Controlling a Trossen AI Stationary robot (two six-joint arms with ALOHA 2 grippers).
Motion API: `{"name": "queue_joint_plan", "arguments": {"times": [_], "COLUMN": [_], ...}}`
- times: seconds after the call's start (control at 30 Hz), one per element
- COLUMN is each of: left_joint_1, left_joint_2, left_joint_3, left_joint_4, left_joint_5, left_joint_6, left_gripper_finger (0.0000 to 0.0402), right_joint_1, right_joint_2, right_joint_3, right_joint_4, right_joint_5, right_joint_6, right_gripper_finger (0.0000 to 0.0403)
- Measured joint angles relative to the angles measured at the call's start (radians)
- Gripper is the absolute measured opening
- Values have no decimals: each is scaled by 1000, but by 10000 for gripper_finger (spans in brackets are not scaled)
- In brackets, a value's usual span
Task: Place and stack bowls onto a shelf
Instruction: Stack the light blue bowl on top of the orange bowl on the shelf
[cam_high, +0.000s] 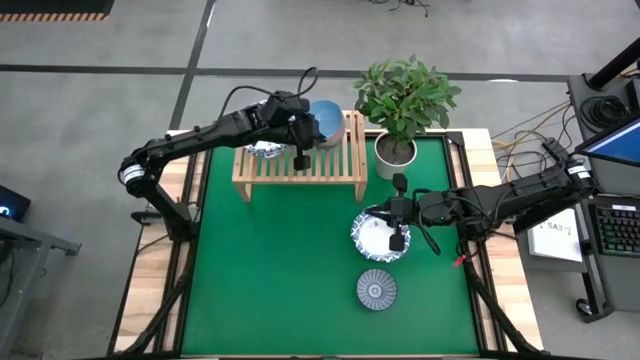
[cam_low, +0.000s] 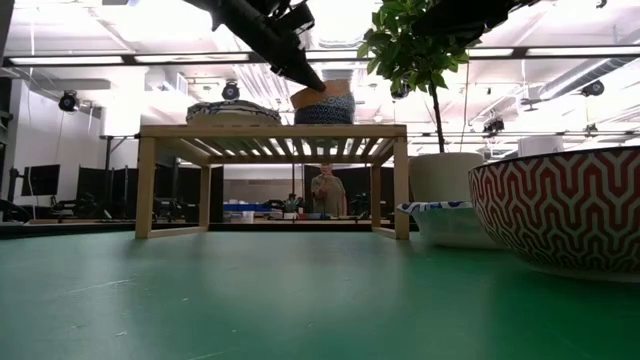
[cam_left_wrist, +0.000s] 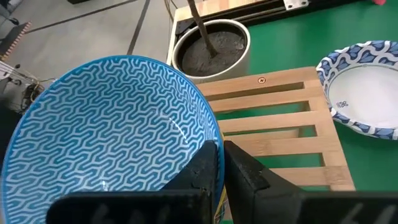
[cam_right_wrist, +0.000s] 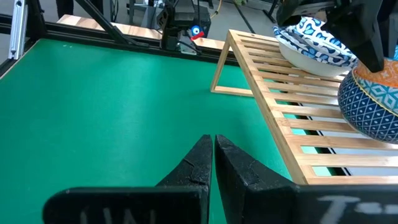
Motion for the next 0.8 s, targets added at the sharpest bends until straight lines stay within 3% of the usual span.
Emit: {"name": "queue_joint_plan", "arguments": {"times": [0.4, 0.8], "left_joint_1": [-1, -1], "left_joint_2": [14, 16], "left_joint_3": [0, 0], "left_joint_4": [25, 9], "left_joint_5": [20, 19], "left_joint_6": [-18, -66], "left_gripper_finger": [8, 76], "right_joint_1": [0, 0], "right_joint_2": [0, 0], "right_joint_3": [0, 0], "right_joint_4": [1, 19], "right_joint_5": [0, 1], "right_joint_6": [0, 0], "right_gripper_finger": [9, 9]}}
